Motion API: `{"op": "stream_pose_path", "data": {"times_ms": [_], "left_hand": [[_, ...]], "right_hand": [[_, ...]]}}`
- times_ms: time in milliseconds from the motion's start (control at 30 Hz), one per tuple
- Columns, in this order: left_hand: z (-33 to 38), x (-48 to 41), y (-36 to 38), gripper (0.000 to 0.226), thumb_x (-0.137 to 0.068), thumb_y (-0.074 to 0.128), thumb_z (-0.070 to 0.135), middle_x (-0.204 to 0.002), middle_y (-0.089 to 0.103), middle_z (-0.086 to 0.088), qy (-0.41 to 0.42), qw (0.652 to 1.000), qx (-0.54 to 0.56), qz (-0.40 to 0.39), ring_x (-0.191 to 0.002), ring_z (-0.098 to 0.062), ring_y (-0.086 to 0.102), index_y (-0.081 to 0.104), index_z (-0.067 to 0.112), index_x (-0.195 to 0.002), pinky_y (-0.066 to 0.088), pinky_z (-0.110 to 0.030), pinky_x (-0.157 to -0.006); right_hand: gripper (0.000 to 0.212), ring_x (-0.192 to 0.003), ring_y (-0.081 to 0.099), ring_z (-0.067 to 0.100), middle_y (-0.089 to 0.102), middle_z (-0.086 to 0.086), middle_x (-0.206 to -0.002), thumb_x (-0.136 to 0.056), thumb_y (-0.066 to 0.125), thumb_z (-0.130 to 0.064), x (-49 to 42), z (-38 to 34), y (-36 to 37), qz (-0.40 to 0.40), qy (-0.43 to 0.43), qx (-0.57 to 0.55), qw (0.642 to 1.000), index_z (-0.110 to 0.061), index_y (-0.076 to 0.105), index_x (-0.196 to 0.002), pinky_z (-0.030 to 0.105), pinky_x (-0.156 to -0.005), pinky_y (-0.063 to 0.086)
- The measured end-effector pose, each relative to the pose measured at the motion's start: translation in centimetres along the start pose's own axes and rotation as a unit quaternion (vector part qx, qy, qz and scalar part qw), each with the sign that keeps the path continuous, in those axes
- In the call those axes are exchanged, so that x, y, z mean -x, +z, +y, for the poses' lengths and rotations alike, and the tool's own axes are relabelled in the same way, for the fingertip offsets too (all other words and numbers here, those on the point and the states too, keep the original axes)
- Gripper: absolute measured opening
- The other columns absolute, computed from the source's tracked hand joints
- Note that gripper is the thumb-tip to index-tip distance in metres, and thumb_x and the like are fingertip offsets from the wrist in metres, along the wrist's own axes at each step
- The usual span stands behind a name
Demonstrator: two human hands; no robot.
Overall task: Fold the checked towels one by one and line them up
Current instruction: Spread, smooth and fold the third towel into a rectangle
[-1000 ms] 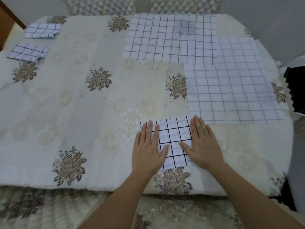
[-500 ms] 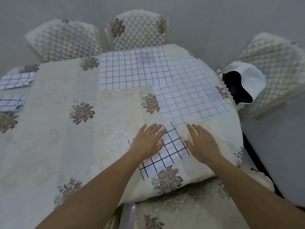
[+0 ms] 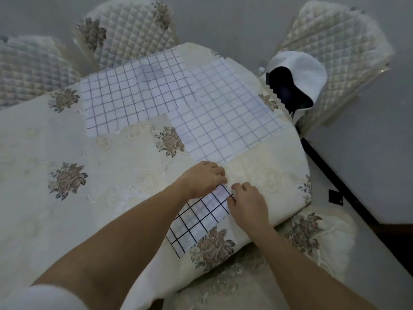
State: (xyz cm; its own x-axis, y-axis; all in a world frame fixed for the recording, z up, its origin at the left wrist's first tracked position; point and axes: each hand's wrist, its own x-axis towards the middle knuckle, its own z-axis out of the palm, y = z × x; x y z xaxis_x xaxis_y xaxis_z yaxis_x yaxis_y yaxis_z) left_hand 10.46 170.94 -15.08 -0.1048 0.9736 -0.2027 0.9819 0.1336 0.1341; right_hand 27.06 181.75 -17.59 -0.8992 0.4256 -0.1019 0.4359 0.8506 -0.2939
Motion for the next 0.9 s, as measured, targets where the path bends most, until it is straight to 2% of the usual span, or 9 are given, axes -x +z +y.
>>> {"op": "stream_pose_path", "data": {"times_ms": [67,133,233,400,567,667,733,800,900], "left_hand": [[-0.4,-0.3,0.6,0.032,-0.088,0.068,0.018,-0.119,0.064,-0.005,0.016,1.0,-0.003,0.01,-0.104,-0.029,0.06,0.067,0.018,-0.12,0.046,-0.042,-0.092],[-0.8,-0.7,0.6,0.03,-0.086,0.071,0.019,-0.115,0.064,-0.004,0.021,1.0,0.001,0.008,-0.099,-0.029,0.06,0.068,0.018,-0.115,0.047,-0.042,-0.088],[-1.2,-1.3,0.1,0.032,-0.084,0.074,0.027,-0.114,0.061,-0.001,0.024,1.0,0.009,-0.014,-0.101,-0.025,0.057,0.065,0.02,-0.115,0.045,-0.04,-0.088],[-1.4,-2.6,-0.9,0.026,-0.091,0.067,0.029,-0.114,0.056,0.002,0.027,0.995,0.001,-0.092,-0.109,-0.019,0.051,0.062,0.021,-0.115,0.04,-0.034,-0.093],[-1.5,-4.1,-1.5,0.018,-0.092,0.065,0.026,-0.112,0.055,0.001,0.012,0.992,0.014,-0.125,-0.106,-0.021,0.056,0.064,0.019,-0.108,0.045,-0.035,-0.085],[-1.3,-5.2,-1.8,0.015,-0.095,0.062,0.026,-0.108,0.056,0.002,0.004,0.993,-0.003,-0.116,-0.099,-0.021,0.059,0.063,0.019,-0.108,0.04,-0.031,-0.079],[-1.1,-5.7,-1.9,0.013,-0.095,0.061,0.025,-0.104,0.058,0.001,-0.01,0.997,-0.009,-0.08,-0.095,-0.023,0.06,0.063,0.018,-0.106,0.039,-0.033,-0.078],[-0.8,-5.8,-2.0,0.017,-0.09,0.066,0.023,-0.102,0.06,-0.004,-0.03,0.999,-0.011,-0.005,-0.093,-0.026,0.059,0.064,0.015,-0.105,0.042,-0.037,-0.079],[0.0,-4.5,-2.2,0.029,-0.083,0.073,0.021,-0.11,0.062,-0.009,-0.08,0.99,-0.001,0.12,-0.096,-0.029,0.06,0.065,0.012,-0.108,0.049,-0.043,-0.08]], "right_hand": [[0.017,-0.069,0.052,0.023,0.057,0.005,-0.082,-0.084,0.07,-0.027,-0.4,-0.1,0.3,0.007,0.012,0.005,1.0,-0.015,0.064,-0.093,0.032,-0.054,0.037],[0.02,-0.077,0.055,0.024,0.06,0.005,-0.088,-0.087,0.067,-0.031,-0.9,-0.2,0.2,-0.001,0.025,-0.004,1.0,-0.015,0.063,-0.097,0.035,-0.06,0.04],[0.026,-0.092,0.056,0.023,0.061,0.002,-0.099,-0.09,0.063,-0.039,-1.7,-0.5,-0.1,-0.034,0.056,-0.046,0.997,-0.017,0.059,-0.104,0.037,-0.073,0.044],[0.026,-0.097,0.057,0.022,0.064,-0.002,-0.099,-0.088,0.067,-0.042,-2.7,-0.5,-0.2,-0.08,0.093,-0.116,0.986,-0.021,0.06,-0.101,0.04,-0.083,0.047],[0.012,-0.093,0.056,0.022,0.053,-0.001,-0.093,-0.089,0.067,-0.032,-3.5,0.4,-0.7,-0.116,0.079,-0.151,0.978,-0.023,0.062,-0.084,0.041,-0.081,0.05],[0.01,-0.09,0.055,0.023,0.054,0.002,-0.094,-0.089,0.066,-0.025,-4.2,1.5,-1.4,-0.108,0.07,-0.181,0.975,-0.018,0.06,-0.084,0.042,-0.077,0.051],[0.008,-0.088,0.054,0.023,0.054,0.003,-0.094,-0.09,0.064,-0.023,-4.8,2.4,-2.0,-0.095,0.065,-0.183,0.976,-0.015,0.063,-0.09,0.041,-0.074,0.05],[0.007,-0.085,0.055,0.022,0.055,0.002,-0.092,-0.092,0.062,-0.022,-5.4,3.3,-2.7,-0.085,0.064,-0.188,0.976,-0.015,0.062,-0.091,0.039,-0.07,0.049],[0.007,-0.082,0.058,0.022,0.061,0.004,-0.091,-0.094,0.059,-0.022,-6.2,4.1,-3.8,-0.078,0.061,-0.189,0.977,-0.016,0.061,-0.091,0.036,-0.066,0.048]]}}
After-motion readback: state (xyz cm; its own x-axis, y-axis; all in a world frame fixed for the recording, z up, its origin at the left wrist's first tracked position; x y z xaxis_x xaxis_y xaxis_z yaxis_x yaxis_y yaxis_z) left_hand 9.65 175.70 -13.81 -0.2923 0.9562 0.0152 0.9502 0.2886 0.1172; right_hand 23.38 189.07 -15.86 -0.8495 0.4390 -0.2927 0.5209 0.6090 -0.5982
